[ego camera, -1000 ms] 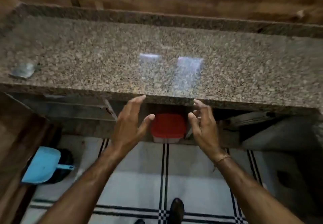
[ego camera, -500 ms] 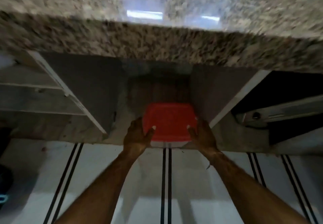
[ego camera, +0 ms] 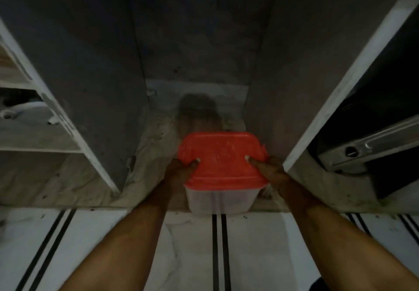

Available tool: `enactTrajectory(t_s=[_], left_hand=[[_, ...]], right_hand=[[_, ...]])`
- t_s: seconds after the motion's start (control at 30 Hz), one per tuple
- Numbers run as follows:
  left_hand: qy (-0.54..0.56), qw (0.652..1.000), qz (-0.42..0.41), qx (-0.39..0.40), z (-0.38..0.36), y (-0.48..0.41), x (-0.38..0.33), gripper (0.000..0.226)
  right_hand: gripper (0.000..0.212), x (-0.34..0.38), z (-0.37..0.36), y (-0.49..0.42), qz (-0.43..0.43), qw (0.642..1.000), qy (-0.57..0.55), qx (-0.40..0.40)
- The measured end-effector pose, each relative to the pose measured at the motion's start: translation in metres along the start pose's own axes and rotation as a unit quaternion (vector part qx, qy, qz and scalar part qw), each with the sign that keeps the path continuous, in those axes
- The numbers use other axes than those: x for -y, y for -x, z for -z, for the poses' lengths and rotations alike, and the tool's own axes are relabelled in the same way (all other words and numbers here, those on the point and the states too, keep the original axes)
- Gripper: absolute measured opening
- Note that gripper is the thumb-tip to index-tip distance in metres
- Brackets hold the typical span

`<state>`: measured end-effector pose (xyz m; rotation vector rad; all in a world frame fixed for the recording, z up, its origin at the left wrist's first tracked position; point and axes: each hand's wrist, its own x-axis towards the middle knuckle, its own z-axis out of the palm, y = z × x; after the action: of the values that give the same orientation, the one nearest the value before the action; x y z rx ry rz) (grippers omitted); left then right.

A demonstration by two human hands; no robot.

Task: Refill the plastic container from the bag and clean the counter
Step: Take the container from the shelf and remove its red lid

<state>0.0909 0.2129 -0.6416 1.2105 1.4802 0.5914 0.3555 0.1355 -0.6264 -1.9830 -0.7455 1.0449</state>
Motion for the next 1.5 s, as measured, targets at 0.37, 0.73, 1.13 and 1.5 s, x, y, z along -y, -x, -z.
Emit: enactTrajectory(t_s=[0.37,0.73,1.13,1.5], left_hand=[[-0.035,0.992,0.106,-0.063,0.074,0.179,-0.113,0.071],[-0.077,0.992,0.046,-0.089,0.209,0.432,-0.351,0.077],[-0.032,0.989,-0.081,-0.122,0.309,0.496,-0.532,0.077],[-0.036,0.984,-0.13,-0.113,0.274,0.376,-0.638,0.079]], right_hand=[[0.062,0.109,0.049,0.17,-0.055,0.996,-0.025,-0.066],[0.062,0.337,0.171,0.425,-0.008,0.994,0.027,-0.108],[0.065,0.521,0.242,0.512,0.109,0.983,-0.051,-0.141],[0.062,0.605,0.271,0.395,0.145,0.973,-0.055,-0.171]])
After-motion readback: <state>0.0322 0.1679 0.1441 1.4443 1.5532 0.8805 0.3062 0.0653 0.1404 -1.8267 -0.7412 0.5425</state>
